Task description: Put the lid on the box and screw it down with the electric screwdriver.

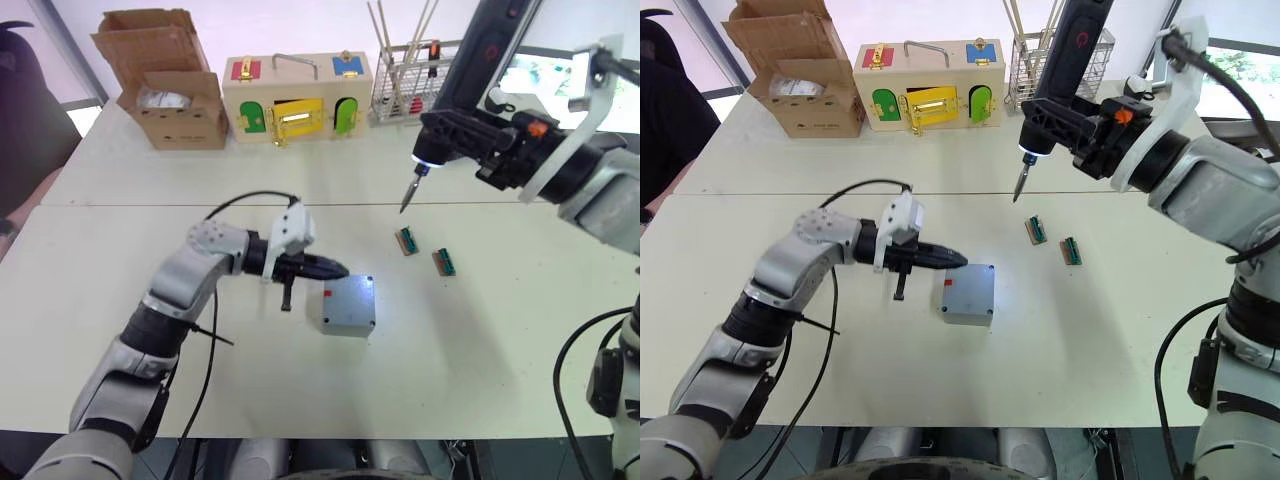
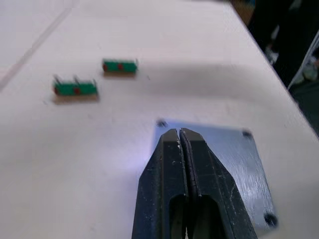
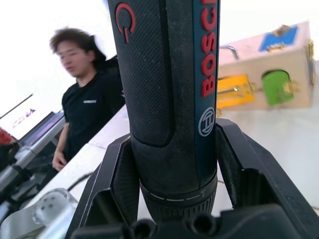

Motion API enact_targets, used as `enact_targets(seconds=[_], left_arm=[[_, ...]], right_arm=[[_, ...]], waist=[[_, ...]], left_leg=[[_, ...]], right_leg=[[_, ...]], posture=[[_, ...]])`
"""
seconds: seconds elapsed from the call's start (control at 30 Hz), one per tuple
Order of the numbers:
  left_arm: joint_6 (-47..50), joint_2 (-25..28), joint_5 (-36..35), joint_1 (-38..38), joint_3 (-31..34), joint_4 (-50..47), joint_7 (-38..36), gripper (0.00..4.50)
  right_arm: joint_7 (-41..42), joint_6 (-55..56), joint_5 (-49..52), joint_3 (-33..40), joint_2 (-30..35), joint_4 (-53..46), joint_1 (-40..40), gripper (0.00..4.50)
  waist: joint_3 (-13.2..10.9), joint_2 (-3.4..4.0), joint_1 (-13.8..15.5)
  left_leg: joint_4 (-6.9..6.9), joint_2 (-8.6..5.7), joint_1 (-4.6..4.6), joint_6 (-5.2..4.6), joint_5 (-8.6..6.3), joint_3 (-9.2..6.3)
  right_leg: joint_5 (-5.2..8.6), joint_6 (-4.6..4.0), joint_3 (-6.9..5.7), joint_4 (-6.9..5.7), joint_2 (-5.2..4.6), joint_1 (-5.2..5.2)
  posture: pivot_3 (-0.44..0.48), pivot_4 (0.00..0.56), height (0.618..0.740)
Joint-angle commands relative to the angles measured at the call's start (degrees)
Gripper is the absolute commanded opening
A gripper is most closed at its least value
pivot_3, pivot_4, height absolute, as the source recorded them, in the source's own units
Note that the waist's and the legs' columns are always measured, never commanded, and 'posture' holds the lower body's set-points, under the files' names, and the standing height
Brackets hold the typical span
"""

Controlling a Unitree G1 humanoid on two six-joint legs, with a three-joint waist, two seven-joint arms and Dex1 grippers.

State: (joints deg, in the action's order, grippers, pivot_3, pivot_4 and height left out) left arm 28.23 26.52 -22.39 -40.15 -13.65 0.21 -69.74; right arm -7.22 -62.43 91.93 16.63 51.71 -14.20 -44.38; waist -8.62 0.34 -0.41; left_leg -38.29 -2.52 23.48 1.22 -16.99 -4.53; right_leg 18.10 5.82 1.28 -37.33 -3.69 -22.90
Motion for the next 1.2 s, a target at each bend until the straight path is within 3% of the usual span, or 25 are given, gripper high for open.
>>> enact_targets(seconds=[0.03,0.17,0.4,0.77,1.1,1.17,1.2], left_arm=[[-0.48,0.14,-2.78,-3.71,2.77,0.41,-2.29,0.0],[-2.26,0.85,-2.62,-4.46,0.35,-2.02,-6.46,0.0],[-5.19,0.96,-0.01,-0.68,-3.8,-8.65,-6.66,0.0],[-3.91,3.31,2.97,6.49,-4.8,-16.51,-0.09,0.0],[-1.48,4.66,1.68,8.2,-4.22,-18.44,1.91,0.0],[-1.56,4.56,1.68,8.14,-4.24,-17.96,2.09,0.0],[-1.56,4.5,1.66,8.12,-4.24,-17.79,2.18,0.0]], right_arm=[[4.16,-9.03,3.1,0.83,11.72,9.77,-4.14,1.86],[16.51,-23.21,-3.03,-5.26,24.61,20.36,-4.13,1.86],[39.02,-29.79,-22.25,-19.94,34.87,27.56,1.08,1.86],[60.31,-21.09,-50.96,-41.63,27.44,37.47,-4.53,1.86],[70.2,-14.93,-65.1,-45.66,22.01,43.84,-5.22,1.86],[71.27,-14.15,-66.66,-45.37,21.77,43.77,-4.66,2.86],[71.61,-13.85,-67.32,-45.12,21.64,43.73,-4.46,3.09]], waist=[[-0.07,0.03,0.3],[-0.17,0.0,0.65],[-0.52,0.27,0.72],[-0.57,0.4,-0.14],[-0.57,0.42,0.05],[-0.57,0.41,0.05],[-0.57,0.41,0.04]], left_leg=[[0.02,0.0,0.01,0.0,0.0,0.0],[0.16,0.0,0.0,-0.13,-0.08,0.13],[0.1,0.01,-0.01,-0.42,-0.24,0.29],[0.05,0.02,-0.04,-0.36,-0.2,0.44],[0.0,0.01,-0.03,-0.05,-0.02,0.47],[-0.01,0.01,-0.03,-0.05,-0.02,0.48],[-0.01,0.01,-0.03,-0.04,-0.02,0.48]], right_leg=[[0.0,0.0,0.0,0.02,0.0,0.01],[0.0,0.0,0.03,0.17,0.0,0.08],[0.0,0.0,0.2,0.07,0.0,-0.1],[0.0,0.0,0.33,-0.32,0.05,-0.36],[0.0,0.0,0.33,-0.46,0.05,-0.42],[0.0,0.0,0.33,-0.5,0.05,-0.44],[0.0,0.0,0.33,-0.51,0.05,-0.44]], posture=[[0.0,0.15,0.74],[0.0,0.15,0.74],[0.0,0.15,0.74],[0.0,0.15,0.74],[0.0,0.15,0.74],[0.0,0.15,0.74],[0.0,0.15,0.74]])
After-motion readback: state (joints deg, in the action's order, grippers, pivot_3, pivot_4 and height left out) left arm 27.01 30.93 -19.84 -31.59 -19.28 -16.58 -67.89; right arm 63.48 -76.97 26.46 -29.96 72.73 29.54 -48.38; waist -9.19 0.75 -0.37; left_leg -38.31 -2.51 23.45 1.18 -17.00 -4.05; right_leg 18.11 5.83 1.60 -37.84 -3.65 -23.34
